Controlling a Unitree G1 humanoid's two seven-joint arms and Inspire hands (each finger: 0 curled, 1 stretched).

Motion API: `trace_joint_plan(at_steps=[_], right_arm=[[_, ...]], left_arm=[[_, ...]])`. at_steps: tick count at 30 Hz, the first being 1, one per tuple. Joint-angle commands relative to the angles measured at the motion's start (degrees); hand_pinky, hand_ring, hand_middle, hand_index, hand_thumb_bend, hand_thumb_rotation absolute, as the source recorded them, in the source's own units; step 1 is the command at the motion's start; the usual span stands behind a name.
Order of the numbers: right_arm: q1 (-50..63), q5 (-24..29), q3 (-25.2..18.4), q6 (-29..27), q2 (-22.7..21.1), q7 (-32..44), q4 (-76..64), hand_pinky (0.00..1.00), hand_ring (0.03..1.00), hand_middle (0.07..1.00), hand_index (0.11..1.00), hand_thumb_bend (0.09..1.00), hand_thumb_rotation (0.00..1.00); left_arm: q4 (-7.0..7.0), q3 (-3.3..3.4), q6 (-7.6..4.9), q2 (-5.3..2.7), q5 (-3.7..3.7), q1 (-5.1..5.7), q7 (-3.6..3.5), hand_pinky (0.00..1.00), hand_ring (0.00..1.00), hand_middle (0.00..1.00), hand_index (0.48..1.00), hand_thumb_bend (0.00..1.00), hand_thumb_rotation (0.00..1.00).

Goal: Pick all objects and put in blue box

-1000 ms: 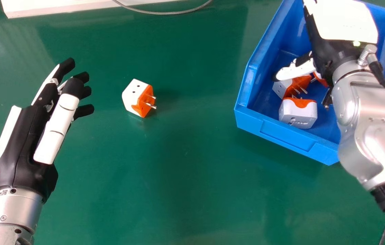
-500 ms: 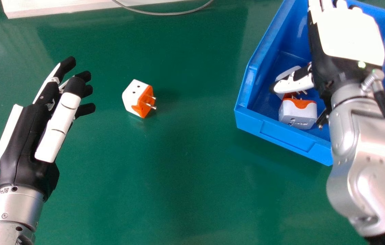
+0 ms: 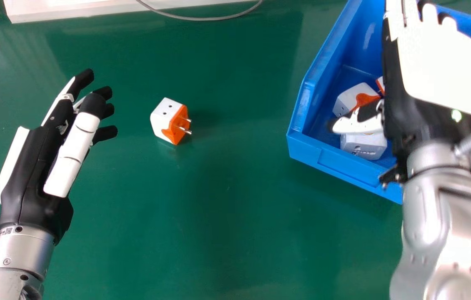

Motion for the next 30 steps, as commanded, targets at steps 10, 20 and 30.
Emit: trace_joint_plan(at_steps=[10, 20, 30], right_arm=[[18.2, 1.6, 3.6, -14.5, 5.9, -7.3, -11.7, 1.0, 1.0, 1.0, 1.0, 0.748, 0.15], [27.7, 11.5, 2.2, -31.1, -0.3, -12.9, -12.1, 1.0, 1.0, 1.0, 1.0, 0.69, 0.2], [30.5, 10.5, 4.1, -40.5, -1.5, -16.5, -9.3, 1.0, 1.0, 1.0, 1.0, 0.633, 0.23]], left_arm=[[-0.98, -0.9, -2.28, 0.89, 3.14, 0.32, 0.12, 0.8, 0.87, 0.88, 0.921, 0.75, 0.82], [-0.06, -1.03, -4.41, 1.6, 6.14, 1.38, 0.02, 0.79, 0.87, 0.87, 0.907, 0.75, 0.83], [1.74, -0.8, -6.59, 1.55, 5.35, 1.79, -0.62, 0.8, 0.87, 0.88, 0.91, 0.72, 0.85]])
